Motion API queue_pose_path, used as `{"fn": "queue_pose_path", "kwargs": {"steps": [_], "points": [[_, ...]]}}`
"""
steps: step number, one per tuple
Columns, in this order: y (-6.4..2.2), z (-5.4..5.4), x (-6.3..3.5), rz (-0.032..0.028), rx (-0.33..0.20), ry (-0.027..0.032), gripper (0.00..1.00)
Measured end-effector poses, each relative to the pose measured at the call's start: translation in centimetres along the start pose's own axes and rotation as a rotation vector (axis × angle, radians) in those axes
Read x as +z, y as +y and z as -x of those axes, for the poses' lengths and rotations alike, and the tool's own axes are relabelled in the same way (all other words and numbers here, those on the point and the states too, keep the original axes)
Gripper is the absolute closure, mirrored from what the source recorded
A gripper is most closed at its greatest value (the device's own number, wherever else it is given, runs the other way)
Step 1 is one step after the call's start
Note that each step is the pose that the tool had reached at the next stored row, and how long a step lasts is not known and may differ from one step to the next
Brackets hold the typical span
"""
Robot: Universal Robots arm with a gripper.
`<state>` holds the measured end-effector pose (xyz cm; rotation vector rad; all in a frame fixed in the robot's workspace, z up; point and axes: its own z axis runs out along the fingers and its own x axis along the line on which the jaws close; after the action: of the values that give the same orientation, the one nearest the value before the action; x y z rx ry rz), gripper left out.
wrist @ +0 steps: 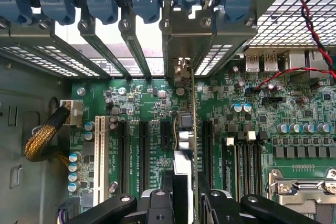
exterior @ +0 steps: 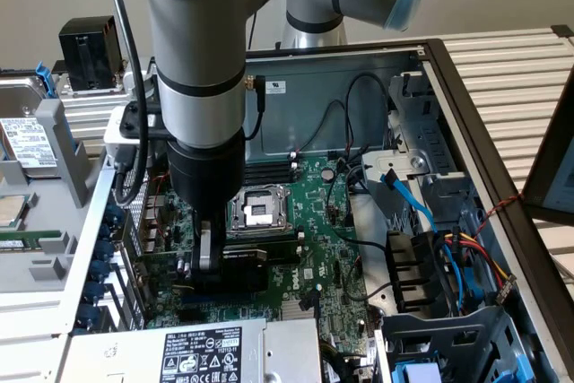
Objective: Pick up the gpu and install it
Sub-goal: 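Insert the gpu into the slot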
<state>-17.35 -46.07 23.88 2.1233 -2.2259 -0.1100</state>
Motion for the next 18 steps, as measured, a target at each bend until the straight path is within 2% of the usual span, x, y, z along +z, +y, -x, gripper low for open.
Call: {"fn": "queue_pose_path", "kwargs": {"steps": [5, 10, 13, 18], "points": [[0.00, 0.01, 0.00, 0.0000, 0.000, 0.0000, 0.73], [0.00, 0.04, 0.00, -0.0040, 0.000, 0.0031, 0.73], [0.00, 0.05, 0.00, -0.0049, 0.000, 0.0060, 0.73], [0.01, 0.12, 0.00, -0.0074, 0.001, 0.0143, 0.73]]}}
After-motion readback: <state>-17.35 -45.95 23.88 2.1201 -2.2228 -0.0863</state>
